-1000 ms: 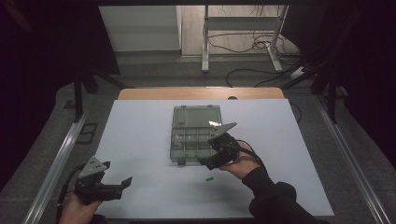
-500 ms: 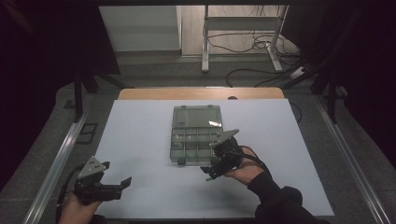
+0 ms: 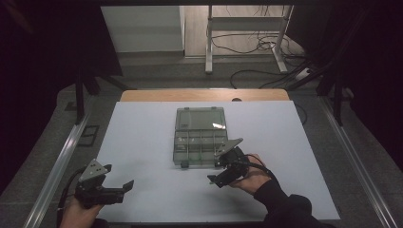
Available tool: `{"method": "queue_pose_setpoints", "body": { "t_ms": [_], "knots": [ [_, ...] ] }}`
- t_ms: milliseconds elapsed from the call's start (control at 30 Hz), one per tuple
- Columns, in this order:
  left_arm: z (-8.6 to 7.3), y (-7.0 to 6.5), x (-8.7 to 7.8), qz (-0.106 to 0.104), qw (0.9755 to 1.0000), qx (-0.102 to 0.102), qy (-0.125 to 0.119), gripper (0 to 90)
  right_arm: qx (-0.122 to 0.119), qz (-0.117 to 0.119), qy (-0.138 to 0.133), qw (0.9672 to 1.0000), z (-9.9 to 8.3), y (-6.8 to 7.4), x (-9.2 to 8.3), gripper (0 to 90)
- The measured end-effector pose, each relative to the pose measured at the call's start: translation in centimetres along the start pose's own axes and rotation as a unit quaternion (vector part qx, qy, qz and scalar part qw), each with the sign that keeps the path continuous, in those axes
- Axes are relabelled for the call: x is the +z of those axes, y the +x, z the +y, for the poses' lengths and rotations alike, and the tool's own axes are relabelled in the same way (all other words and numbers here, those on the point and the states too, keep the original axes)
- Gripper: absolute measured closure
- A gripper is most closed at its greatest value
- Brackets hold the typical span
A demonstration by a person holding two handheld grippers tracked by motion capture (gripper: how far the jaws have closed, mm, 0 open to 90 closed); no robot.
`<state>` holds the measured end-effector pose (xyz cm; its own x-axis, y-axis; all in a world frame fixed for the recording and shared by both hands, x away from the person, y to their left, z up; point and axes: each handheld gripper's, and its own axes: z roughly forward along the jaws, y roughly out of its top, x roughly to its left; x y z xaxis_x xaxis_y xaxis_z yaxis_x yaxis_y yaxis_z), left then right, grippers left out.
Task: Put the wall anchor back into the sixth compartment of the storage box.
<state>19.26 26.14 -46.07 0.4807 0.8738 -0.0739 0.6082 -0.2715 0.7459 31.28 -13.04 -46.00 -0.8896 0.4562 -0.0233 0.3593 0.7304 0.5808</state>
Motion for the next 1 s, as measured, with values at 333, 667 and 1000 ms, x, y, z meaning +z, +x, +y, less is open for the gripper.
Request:
{"method": "queue_pose_setpoints", "body": {
  "t_ms": [333, 667, 1000],
  "knots": [
    [0.0, 0.0, 0.0, 0.000, 1.0000, -0.001, 0.000, 4.1, -0.007, 0.032, 0.047, 0.9984, -0.8, -0.2, 1.7, 40.3],
    [0.0, 0.0, 0.0, 0.000, 1.0000, 0.000, 0.000, 4.1, -0.040, 0.057, 0.081, 0.9943, -1.0, -0.1, 3.6, 64.6],
    [0.0, 0.0, 0.0, 0.000, 1.0000, 0.002, 0.001, 4.1, -0.081, 0.058, 0.103, 0.9896, -1.2, 0.4, 4.6, 76.0]
  ]
}}
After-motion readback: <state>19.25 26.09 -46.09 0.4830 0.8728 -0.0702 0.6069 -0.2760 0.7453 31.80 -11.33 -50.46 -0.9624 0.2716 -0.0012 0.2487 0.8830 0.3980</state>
